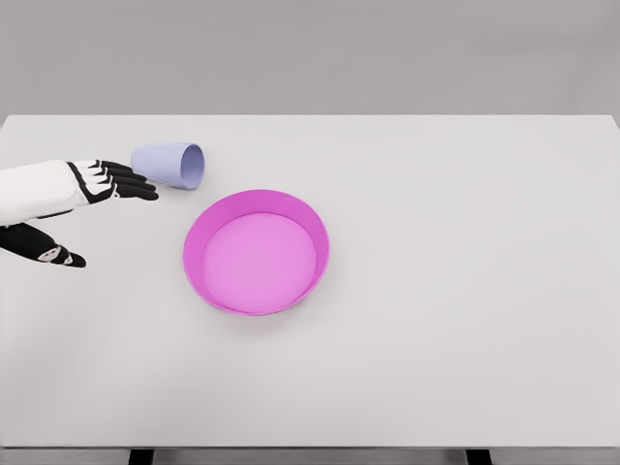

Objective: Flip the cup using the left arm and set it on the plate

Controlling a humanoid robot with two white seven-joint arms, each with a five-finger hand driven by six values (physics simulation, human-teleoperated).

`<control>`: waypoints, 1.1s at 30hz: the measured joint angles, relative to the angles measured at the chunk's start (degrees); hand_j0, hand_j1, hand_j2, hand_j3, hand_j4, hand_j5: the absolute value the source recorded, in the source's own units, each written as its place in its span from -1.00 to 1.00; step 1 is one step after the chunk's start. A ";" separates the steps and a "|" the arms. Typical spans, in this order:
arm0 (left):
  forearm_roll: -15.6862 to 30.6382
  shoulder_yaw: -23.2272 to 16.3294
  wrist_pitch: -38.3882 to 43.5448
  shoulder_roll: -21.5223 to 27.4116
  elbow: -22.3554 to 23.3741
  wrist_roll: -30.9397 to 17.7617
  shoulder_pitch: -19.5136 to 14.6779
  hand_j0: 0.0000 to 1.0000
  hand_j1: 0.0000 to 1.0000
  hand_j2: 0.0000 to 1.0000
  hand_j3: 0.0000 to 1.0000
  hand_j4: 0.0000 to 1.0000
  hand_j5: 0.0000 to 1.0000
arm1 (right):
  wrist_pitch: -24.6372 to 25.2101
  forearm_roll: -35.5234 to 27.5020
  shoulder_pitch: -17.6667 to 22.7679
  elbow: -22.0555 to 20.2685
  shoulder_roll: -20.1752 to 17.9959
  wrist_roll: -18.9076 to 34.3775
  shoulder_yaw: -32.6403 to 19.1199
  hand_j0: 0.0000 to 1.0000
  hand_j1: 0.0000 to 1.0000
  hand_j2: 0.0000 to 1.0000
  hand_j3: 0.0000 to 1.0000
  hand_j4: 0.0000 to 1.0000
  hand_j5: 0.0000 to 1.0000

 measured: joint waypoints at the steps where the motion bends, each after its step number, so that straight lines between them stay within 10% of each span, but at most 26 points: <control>1: 0.02 0.02 0.00 0.01 0.00 0.00 0.00 1.00 1.00 1.00 1.00 1.00 1.00 | 0.00 0.00 0.00 0.02 0.00 0.02 -0.08 1.00 1.00 1.00 1.00 1.00 1.00; 11: 1.27 5.26 0.56 -1.36 -0.01 -0.01 -1.22 1.00 1.00 1.00 1.00 1.00 1.00 | 0.00 0.00 0.00 -0.01 0.00 0.06 0.03 1.00 1.00 1.00 1.00 1.00 1.00; 17: -3.30 6.25 7.68 2.94 -1.47 -0.01 -5.10 1.00 1.00 1.00 1.00 1.00 1.00 | 0.00 0.00 0.00 0.00 0.00 0.06 0.05 1.00 1.00 1.00 1.00 1.00 1.00; 22: 2.12 4.33 24.29 8.01 -2.38 -0.01 -6.76 0.96 0.96 0.96 0.96 0.96 0.96 | 0.00 0.00 0.00 -0.01 0.00 0.06 0.06 1.00 1.00 1.00 1.00 1.00 1.00; 24: 3.88 3.73 29.64 5.42 -2.55 -0.01 -7.38 0.96 0.96 0.96 0.96 0.96 0.96 | 0.00 0.00 0.00 0.00 0.00 0.06 0.06 1.00 1.00 1.00 1.00 1.00 1.00; 29: -3.87 -4.58 42.75 -5.94 -1.56 0.02 -21.53 0.97 0.97 0.97 0.97 0.97 0.97 | 0.00 0.00 0.00 0.00 0.00 0.06 0.06 1.00 1.00 1.00 1.00 1.00 1.00; 33: -8.38 -9.68 48.66 -10.94 -1.11 -0.01 -22.32 0.99 0.99 0.99 0.99 0.99 0.99 | 0.00 0.00 0.00 -0.01 0.00 0.06 0.06 1.00 1.00 1.00 1.00 1.00 1.00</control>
